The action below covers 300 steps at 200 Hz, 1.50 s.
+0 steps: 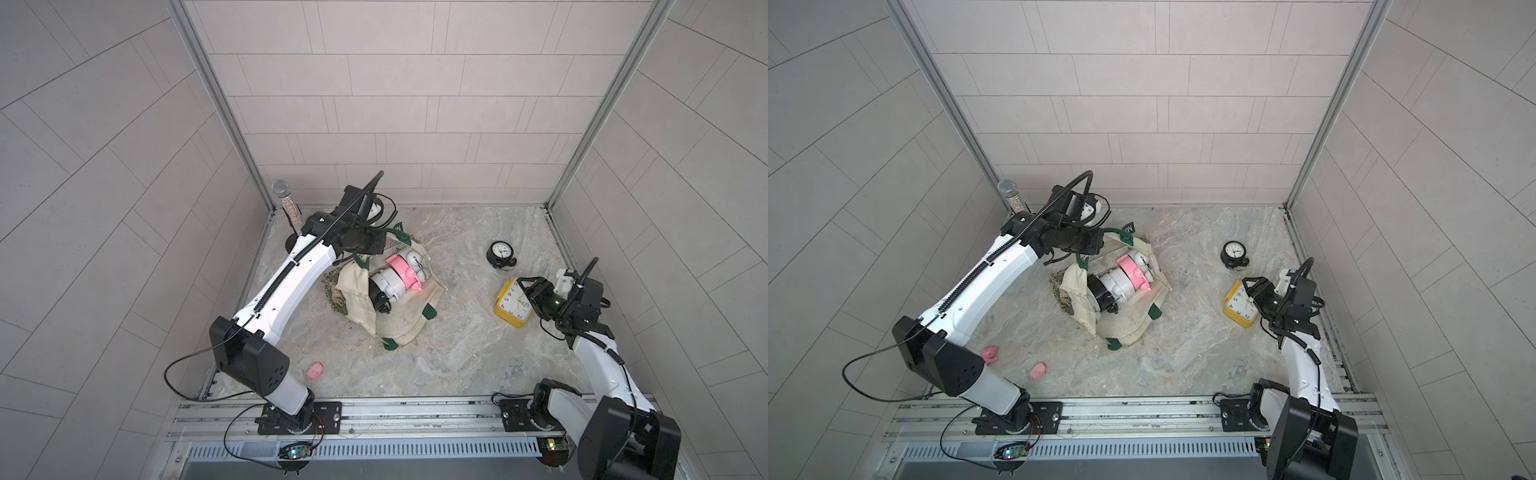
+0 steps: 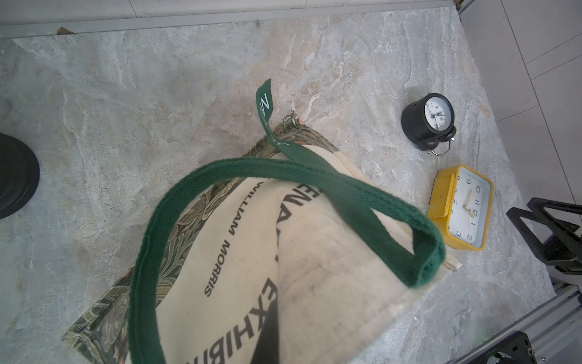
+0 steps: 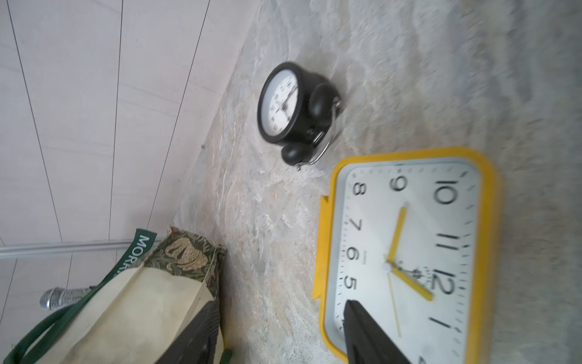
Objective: Take the alarm clock out of the canvas bag
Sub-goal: Place the alarm at the center of the board, then pick up the alarm from the canvas bag.
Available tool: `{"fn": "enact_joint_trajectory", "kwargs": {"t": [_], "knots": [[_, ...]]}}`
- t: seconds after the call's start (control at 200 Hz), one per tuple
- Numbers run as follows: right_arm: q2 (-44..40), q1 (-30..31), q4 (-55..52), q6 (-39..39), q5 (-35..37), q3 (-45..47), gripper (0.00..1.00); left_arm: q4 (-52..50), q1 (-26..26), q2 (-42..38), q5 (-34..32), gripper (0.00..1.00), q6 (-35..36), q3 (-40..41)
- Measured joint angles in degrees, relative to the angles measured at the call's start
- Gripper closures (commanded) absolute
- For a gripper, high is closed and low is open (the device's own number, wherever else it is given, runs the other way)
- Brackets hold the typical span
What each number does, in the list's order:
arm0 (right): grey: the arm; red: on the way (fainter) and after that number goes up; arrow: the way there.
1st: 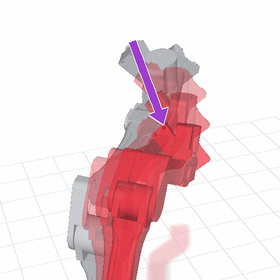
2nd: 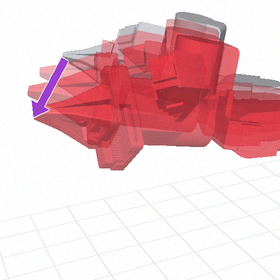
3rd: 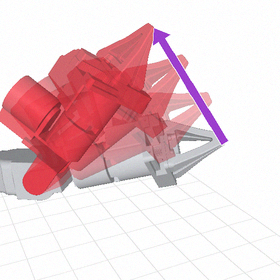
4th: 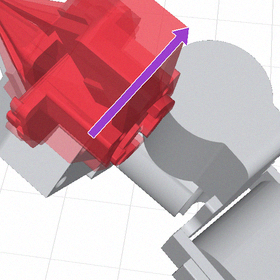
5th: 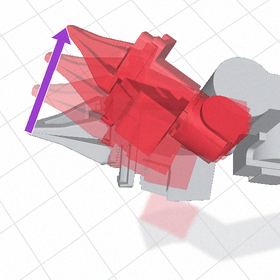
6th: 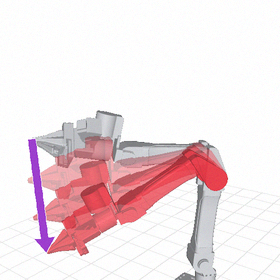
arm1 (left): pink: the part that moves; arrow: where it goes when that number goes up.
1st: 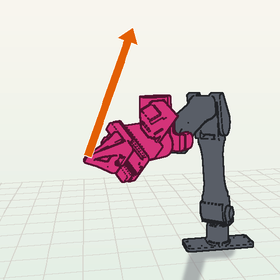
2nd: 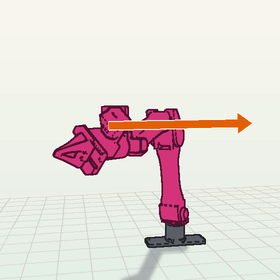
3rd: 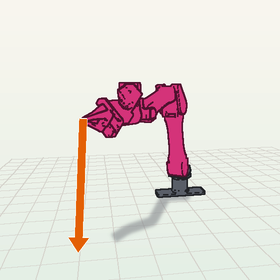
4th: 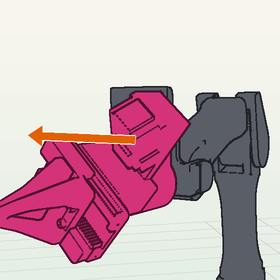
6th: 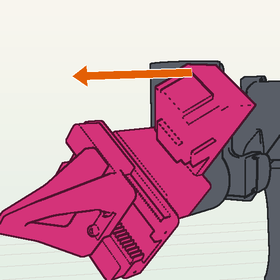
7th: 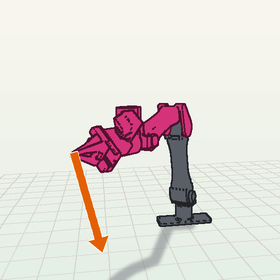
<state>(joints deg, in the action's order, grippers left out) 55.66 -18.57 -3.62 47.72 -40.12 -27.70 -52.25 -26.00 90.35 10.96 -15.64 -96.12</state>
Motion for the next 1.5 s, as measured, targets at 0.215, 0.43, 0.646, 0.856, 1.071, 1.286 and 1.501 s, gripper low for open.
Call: {"fn": "enact_joint_trajectory", "kwargs": {"t": [0.215, 0.43, 0.646, 0.856, 1.071, 1.286, 1.501], "knots": [[0.02, 19.06, 2.82, -1.18, 2.21, -9.66, 0.38, -0.2, 0.48, 0.0, 1.62, 1.0, -0.11, 0.02], [1.51, 39.34, 6.86, -9.31, 9.18, -17.46, 0.41, -0.39, 0.87, 0.0, 2.82, 1.0, -0.92, 0.02], [6.78, 53.31, 7.23, -18.12, 16.24, -20.57, 0.45, -0.42, 1.77, 0.0, 4.31, 1.0, -2.05, 0.02], [13.31, 62.01, 7.87, -26.01, 22.38, -23.21, 0.51, -0.76, 2.38, 0.0, 5.4, 1.0, -2.71, 0.02], [20.09, 64.78, 13.16, -31.23, 27.17, -21.31, 0.66, -1.09, 2.73, 0.0, 6.23, 1.0, -3.56, 0.02], [24.63, 66.55, 14.88, -34.34, 32.68, -21.29, 0.71, -1.29, 2.78, 0.0, 6.97, 1.0, -3.74, 0.02], [29.53, 68.22, 15.72, -36.54, 36.28, -23.12, 0.79, -1.64, 2.95, 0.0, 8.15, 1.0, -3.74, 0.0]]}}
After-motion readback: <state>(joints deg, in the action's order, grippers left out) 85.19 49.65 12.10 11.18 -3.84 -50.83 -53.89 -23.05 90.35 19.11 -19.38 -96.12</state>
